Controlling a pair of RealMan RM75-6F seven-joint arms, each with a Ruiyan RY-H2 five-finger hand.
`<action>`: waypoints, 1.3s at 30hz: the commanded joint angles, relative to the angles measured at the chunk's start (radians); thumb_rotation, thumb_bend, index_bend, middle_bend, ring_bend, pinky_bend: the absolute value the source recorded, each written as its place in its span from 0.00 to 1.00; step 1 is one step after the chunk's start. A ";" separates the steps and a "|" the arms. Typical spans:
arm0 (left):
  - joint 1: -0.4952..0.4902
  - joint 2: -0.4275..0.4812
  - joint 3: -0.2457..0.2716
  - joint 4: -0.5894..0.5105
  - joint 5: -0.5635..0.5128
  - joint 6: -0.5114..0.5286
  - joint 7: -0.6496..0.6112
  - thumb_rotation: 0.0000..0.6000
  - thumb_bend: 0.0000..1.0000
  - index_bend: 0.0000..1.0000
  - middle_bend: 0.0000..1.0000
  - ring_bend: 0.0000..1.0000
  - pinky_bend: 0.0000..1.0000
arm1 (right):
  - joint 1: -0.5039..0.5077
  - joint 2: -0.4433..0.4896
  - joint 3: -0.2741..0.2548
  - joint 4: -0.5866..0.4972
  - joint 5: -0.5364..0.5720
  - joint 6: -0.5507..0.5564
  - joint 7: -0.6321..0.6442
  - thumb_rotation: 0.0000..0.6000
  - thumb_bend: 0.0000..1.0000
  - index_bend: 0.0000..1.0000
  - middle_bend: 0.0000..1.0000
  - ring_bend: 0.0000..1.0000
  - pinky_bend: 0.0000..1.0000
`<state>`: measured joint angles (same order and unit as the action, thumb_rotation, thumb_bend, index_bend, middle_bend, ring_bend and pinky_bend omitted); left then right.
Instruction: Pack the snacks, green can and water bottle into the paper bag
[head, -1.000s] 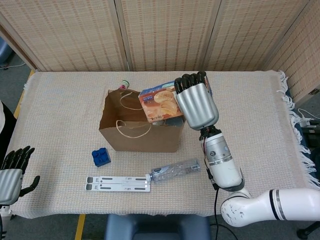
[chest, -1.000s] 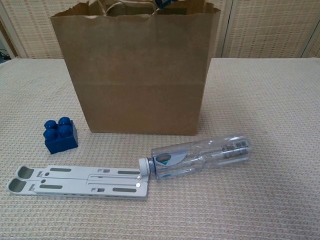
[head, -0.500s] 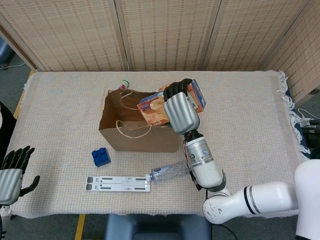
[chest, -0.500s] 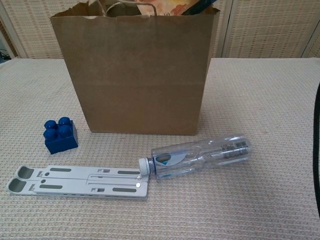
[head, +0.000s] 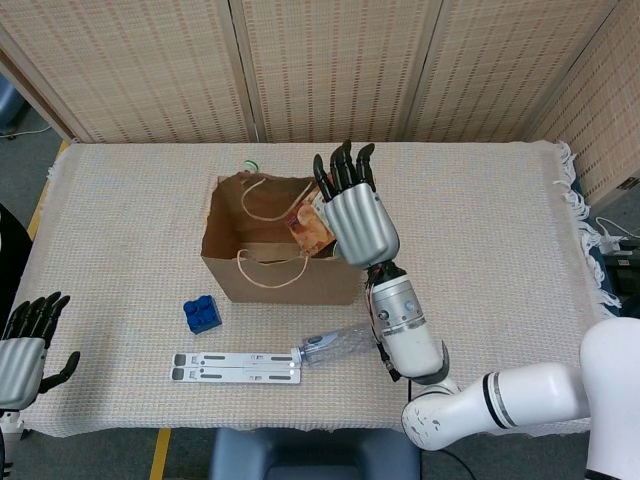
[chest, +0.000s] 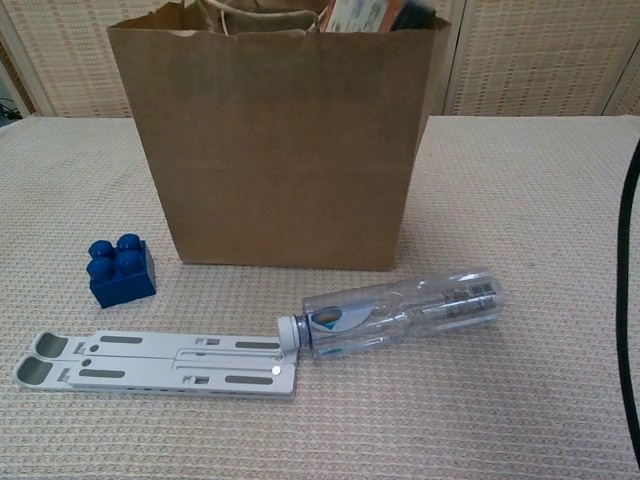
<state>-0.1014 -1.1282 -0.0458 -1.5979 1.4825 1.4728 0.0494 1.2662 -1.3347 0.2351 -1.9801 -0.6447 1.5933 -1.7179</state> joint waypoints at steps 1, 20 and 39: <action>0.000 0.000 0.000 0.000 0.000 0.000 0.001 1.00 0.36 0.00 0.00 0.00 0.00 | -0.003 0.000 -0.003 -0.001 -0.006 0.004 0.005 1.00 0.06 0.00 0.12 0.06 0.20; 0.000 -0.003 -0.001 -0.003 -0.004 0.002 0.015 1.00 0.36 0.00 0.00 0.00 0.00 | -0.422 0.275 -0.247 -0.308 -0.361 0.034 0.631 1.00 0.06 0.00 0.12 0.06 0.20; 0.003 -0.010 -0.006 -0.010 -0.013 0.009 0.045 1.00 0.36 0.00 0.00 0.00 0.00 | -0.638 0.176 -0.415 -0.135 -0.538 -0.315 0.912 1.00 0.06 0.00 0.12 0.06 0.20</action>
<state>-0.0978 -1.1385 -0.0515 -1.6079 1.4695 1.4815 0.0944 0.6207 -1.1182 -0.2161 -2.1262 -1.2306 1.3137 -0.7728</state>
